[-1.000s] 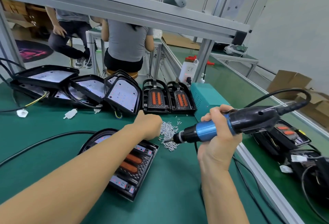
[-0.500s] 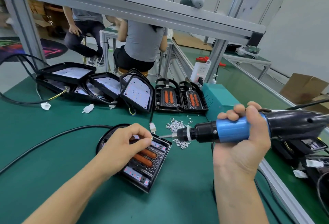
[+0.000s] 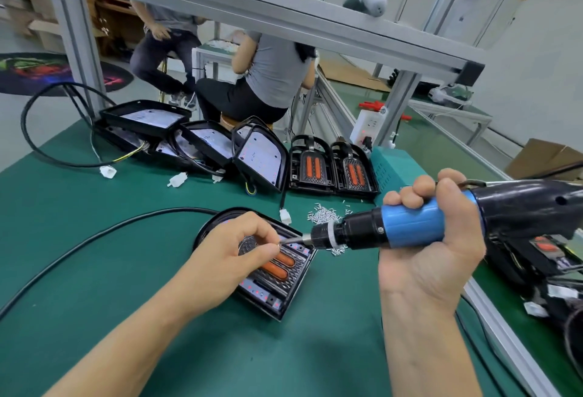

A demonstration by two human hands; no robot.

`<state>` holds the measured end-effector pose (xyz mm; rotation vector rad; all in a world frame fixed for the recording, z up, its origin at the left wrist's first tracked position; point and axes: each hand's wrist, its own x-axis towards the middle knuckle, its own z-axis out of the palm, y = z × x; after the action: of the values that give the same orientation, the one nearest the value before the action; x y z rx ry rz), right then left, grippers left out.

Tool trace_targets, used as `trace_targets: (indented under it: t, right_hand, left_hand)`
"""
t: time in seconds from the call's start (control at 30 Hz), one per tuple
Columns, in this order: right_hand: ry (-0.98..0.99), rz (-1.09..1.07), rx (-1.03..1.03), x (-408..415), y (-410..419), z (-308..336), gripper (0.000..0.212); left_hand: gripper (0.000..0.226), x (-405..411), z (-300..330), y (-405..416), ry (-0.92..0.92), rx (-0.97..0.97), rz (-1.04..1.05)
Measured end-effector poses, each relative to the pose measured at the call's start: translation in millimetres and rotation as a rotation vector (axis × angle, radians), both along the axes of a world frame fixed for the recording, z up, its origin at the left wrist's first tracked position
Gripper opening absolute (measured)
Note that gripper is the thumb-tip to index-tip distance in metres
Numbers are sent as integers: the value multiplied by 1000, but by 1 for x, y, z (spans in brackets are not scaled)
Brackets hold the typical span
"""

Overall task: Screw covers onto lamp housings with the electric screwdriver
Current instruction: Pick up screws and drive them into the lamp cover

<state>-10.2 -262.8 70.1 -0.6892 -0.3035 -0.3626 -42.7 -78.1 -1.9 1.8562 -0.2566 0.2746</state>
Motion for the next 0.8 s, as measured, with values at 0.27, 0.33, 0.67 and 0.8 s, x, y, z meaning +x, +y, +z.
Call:
trace_targets:
  t: [0.27,0.33,0.67,0.8]
  right_hand:
    - [-11,74,-130,-12,2,-13,18]
    - [-12,89,-188,-16,3,-19,27]
    - [-90,102,-406,-21,11,-38,20]
    - [-95,115,-429,-21,13,-39,18]
  left_hand:
    - [20,-29,-13,5,-1,285,39]
    - [17,-38,-21,6,-59,463,47]
    - [23,-48,-45,5,-147,694,204]
    - [22,-46,-45,2,-156,701,231]
